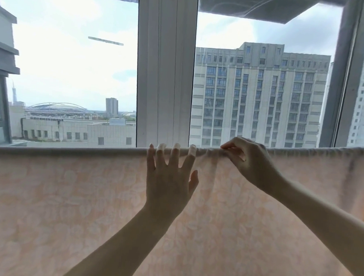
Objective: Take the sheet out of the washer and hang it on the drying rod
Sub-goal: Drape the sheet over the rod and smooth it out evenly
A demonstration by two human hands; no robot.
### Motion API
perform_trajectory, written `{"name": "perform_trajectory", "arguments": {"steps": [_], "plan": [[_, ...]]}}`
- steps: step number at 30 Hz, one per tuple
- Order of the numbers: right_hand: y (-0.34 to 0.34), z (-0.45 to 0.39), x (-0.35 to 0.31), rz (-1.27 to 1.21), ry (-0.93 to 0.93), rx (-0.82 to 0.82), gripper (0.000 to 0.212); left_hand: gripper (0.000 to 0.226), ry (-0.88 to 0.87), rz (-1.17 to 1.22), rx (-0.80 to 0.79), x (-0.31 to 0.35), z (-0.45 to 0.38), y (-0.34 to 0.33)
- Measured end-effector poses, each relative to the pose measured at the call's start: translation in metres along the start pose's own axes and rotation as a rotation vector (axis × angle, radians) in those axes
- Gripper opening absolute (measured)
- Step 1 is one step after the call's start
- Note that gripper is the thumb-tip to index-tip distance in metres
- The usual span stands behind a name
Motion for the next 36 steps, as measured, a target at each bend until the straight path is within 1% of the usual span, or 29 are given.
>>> {"name": "perform_trajectory", "arguments": {"steps": [3,6,8,10,11,14,17,19,22,27,30,33,35,36], "plan": [[-0.001,-0.001,-0.003,-0.024,0.014,0.003,0.006,0.050,-0.005,-0.017,-0.009,-0.001,0.000,0.001],[0.001,-0.002,-0.004,0.068,0.037,0.035,0.005,0.051,0.008,-0.034,-0.035,0.001,-0.001,0.002],[0.010,-0.004,0.007,0.088,-0.044,0.100,0.009,0.052,0.009,-0.046,-0.046,0.002,0.000,0.003],[0.023,-0.006,0.023,0.031,-0.138,0.191,0.012,0.053,-0.002,-0.050,-0.045,0.002,0.000,0.004],[0.027,-0.006,0.028,0.030,-0.133,0.199,0.012,0.053,-0.004,-0.051,-0.049,0.002,0.000,0.004],[0.025,0.002,0.033,0.089,-0.037,0.153,0.011,0.053,0.026,-0.060,-0.062,0.007,-0.002,0.004],[0.023,0.014,0.041,0.148,0.024,0.147,0.013,0.052,0.063,-0.064,-0.078,0.016,-0.004,0.003],[0.024,0.016,0.049,0.159,0.046,0.120,0.013,0.052,0.048,-0.068,-0.079,0.025,-0.006,0.002],[0.022,0.023,0.056,0.160,0.107,0.037,0.011,0.053,0.017,-0.072,-0.088,0.044,-0.009,-0.004],[0.026,0.027,0.059,0.184,0.180,0.014,0.007,0.053,0.000,-0.052,-0.093,0.077,-0.014,-0.016],[0.026,0.024,0.062,0.153,0.180,-0.006,0.007,0.048,0.013,-0.038,-0.068,0.083,-0.020,-0.018],[0.031,0.011,0.064,-0.019,0.078,-0.026,0.007,0.042,0.030,-0.037,-0.055,0.080,-0.028,-0.017],[0.032,-0.003,0.068,-0.113,0.001,-0.104,0.010,0.042,0.024,-0.051,-0.058,0.078,-0.028,-0.018],[0.031,-0.009,0.068,-0.105,-0.001,-0.169,0.012,0.043,0.021,-0.055,-0.060,0.077,-0.026,-0.019]]}}
Point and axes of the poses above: each hand's wrist, its own z-axis away from the middle knuckle, its own y-axis out of the back of the hand, x = y × z, the point moved 5 cm from there along -z, towards the middle knuckle, and after that the axes turned 9 degrees about z, right-handed, at the moved point
